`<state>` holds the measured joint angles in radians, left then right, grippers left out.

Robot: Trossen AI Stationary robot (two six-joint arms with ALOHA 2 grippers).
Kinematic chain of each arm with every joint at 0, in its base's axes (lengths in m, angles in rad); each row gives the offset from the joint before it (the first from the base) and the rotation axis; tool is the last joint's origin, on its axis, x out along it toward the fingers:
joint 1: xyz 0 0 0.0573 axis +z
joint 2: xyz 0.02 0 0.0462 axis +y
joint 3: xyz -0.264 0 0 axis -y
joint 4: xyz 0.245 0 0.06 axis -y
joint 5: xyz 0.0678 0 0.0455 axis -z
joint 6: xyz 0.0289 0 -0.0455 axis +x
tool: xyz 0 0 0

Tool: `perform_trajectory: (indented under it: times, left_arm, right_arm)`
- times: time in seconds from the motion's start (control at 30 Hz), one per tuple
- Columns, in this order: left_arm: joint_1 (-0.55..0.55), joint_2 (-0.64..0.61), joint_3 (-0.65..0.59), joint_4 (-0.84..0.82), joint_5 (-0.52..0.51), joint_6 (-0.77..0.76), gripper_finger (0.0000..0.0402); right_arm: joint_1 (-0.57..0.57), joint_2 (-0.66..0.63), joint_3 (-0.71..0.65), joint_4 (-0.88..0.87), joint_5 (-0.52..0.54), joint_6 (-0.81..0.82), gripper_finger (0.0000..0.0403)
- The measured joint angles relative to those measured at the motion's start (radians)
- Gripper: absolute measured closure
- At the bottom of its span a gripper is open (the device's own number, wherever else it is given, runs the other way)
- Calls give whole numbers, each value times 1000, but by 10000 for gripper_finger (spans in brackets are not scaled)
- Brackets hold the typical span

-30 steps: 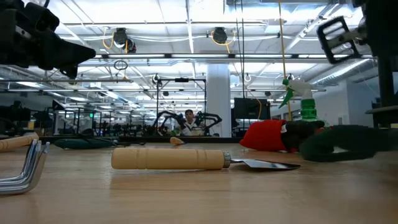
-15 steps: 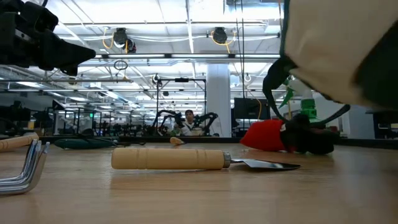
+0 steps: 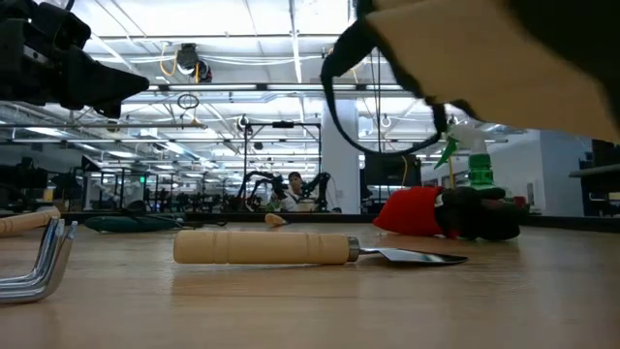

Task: Pick & Place Garden tools in Gardening bag
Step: Move the green gardening bag to the center of the table

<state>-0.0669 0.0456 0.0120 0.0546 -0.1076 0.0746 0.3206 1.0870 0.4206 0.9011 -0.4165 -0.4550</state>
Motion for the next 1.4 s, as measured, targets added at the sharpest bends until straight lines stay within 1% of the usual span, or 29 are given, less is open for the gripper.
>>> perform_trajectory:
  times: [0.2,0.27,0.33,0.43,0.57,0.67,0.77,0.83,0.97,1.1,1.27,1.4]
  left_arm:
    - [0,0,0,0,0,-1,376]
    - [0,0,0,0,0,0,376]
    - [0,0,0,0,0,9,376]
    - [0,0,0,1,-10,35,376]
    - [0,0,0,6,-61,48,376]
    - [0,0,0,7,-98,47,376]
    - [0,0,0,15,-107,21,376]
    - [0,0,-1,26,-109,-6,376]
    - [0,0,-1,51,-111,-9,376]
    - [0,0,-1,52,-111,-6,376]
    - [0,0,-1,45,-111,-6,376]
    - [0,0,-1,46,-112,-5,376]
  right_arm:
    - [-2,0,0,15,265,-233,403]
    - [-12,0,0,17,322,-270,403]
    - [-34,1,0,28,359,-272,403]
    - [-78,13,0,51,368,-267,403]
    - [-139,67,5,108,368,-265,403]
    - [-181,141,43,101,389,-265,403]
    - [-210,234,105,98,419,-272,403]
    - [-227,286,146,97,418,-272,403]
    - [-255,369,212,93,416,-268,403]
    - [-283,435,252,90,417,-276,403]
    - [-315,478,263,91,420,-342,403]
    - [-340,482,264,93,420,-376,403]
